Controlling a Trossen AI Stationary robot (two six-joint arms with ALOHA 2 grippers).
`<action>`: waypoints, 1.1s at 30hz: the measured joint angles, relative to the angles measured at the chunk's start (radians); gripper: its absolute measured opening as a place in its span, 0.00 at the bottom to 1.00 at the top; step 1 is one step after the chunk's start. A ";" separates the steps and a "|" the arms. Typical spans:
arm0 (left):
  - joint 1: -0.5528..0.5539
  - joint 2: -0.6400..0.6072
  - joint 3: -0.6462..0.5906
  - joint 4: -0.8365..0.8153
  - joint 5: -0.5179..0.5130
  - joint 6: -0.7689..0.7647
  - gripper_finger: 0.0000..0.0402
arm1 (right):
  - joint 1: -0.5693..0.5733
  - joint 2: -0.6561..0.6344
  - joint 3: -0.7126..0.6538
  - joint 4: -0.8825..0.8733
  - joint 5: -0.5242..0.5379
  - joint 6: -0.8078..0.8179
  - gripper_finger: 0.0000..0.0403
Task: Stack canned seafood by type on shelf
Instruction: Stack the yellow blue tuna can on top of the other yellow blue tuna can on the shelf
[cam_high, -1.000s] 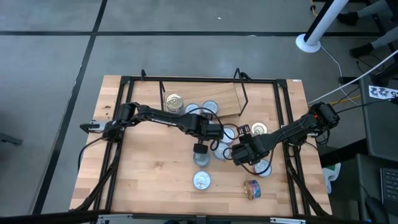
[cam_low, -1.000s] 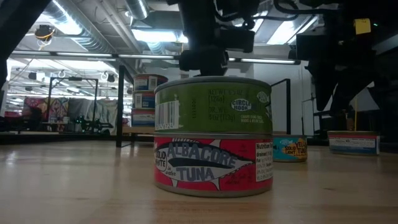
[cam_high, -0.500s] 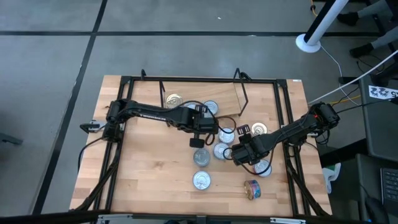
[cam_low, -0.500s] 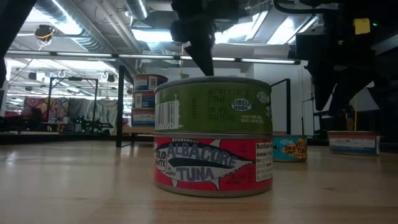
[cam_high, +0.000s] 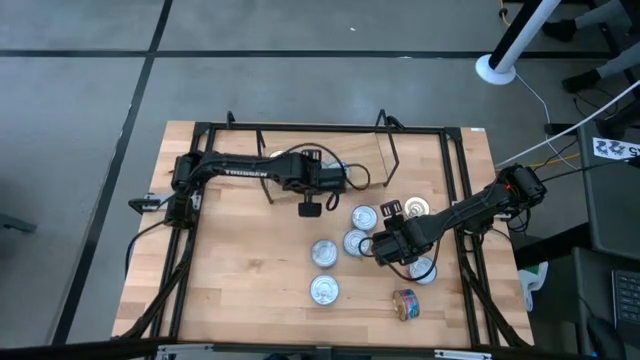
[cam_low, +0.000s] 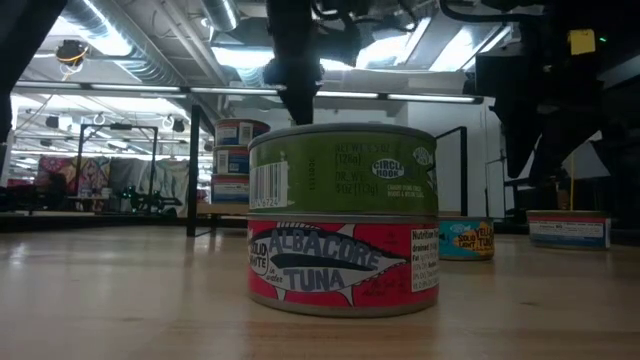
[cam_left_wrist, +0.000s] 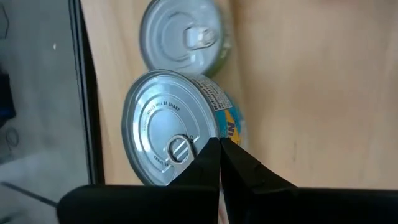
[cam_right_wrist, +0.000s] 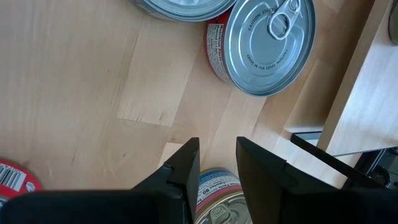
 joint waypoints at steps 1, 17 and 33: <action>0.009 0.000 -0.003 0.001 0.000 -0.001 0.00 | 0.000 0.000 0.000 0.000 0.000 0.000 0.26; 0.037 0.000 -0.052 -0.003 0.041 -0.062 0.00 | 0.000 0.000 0.000 0.000 0.000 0.000 0.26; 0.033 0.000 -0.052 0.002 0.063 -0.074 0.01 | 0.000 0.000 0.000 0.000 0.000 0.000 0.26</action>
